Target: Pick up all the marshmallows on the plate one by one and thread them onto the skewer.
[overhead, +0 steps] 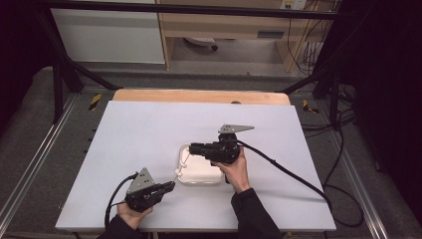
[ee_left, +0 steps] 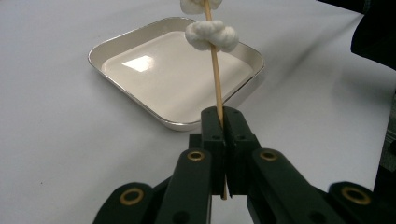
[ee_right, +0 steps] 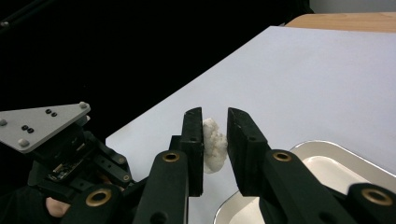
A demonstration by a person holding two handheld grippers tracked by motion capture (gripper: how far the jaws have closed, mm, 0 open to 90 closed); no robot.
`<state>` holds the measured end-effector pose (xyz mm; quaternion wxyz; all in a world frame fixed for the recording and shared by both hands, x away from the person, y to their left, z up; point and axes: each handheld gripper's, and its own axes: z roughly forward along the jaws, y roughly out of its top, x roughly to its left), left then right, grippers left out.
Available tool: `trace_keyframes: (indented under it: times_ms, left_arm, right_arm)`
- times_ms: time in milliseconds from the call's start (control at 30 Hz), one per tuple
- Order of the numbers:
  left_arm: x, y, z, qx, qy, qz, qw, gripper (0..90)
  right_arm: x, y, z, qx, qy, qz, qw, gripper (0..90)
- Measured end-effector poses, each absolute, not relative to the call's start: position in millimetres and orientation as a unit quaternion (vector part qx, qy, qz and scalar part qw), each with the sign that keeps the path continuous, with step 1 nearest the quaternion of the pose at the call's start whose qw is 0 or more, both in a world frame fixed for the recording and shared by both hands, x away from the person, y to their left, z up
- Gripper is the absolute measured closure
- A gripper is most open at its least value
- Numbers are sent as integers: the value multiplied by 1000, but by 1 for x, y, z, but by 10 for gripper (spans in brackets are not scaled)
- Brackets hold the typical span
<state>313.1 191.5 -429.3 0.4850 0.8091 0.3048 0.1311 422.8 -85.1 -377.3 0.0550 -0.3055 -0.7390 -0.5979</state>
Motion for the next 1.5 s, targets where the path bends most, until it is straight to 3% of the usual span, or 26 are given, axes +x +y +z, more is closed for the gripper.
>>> trace_keyframes:
  times_ms: [700,1500]
  left_arm:
    - [311,189,-430,813,310,151,468,886]
    - [311,181,-430,811,320,147,467,886]
  right_arm:
    - [416,-83,-384,-304,-741,-589,108,821]
    - [409,-78,-390,-288,-745,-591,112,828]
